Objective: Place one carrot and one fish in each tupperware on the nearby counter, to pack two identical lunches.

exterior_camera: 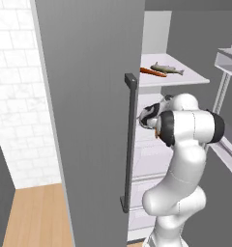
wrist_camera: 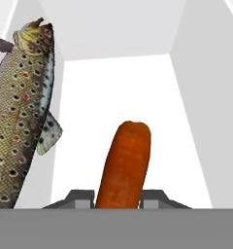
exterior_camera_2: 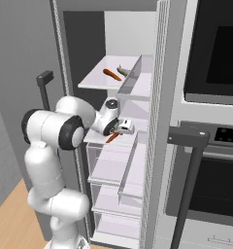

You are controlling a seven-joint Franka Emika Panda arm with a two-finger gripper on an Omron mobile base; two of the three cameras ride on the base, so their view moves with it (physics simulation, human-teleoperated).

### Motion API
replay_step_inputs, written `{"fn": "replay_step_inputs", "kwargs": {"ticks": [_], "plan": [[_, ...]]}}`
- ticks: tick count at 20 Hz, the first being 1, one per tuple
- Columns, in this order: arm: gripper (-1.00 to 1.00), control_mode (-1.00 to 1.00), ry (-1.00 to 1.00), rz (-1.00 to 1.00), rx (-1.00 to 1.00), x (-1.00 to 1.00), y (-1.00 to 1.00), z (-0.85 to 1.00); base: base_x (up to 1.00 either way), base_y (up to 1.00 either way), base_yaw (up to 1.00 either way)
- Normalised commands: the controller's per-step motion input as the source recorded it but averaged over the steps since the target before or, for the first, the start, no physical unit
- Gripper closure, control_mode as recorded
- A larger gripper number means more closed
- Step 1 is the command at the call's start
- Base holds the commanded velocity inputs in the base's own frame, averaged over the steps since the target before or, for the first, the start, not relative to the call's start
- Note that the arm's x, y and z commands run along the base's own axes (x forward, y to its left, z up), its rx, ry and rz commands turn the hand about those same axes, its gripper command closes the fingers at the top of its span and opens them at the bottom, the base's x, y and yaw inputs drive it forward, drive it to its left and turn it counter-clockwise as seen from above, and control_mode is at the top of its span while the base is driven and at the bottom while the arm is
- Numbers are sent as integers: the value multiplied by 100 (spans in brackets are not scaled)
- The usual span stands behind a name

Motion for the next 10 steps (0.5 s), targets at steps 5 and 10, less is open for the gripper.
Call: {"fn": "replay_step_inputs", "kwargs": {"ticks": [5,10], "plan": [[100,-100,0,3,-2,-100,21,60,0,0,0],[100,-100,0,4,0,-97,0,99,0,0,0]]}}
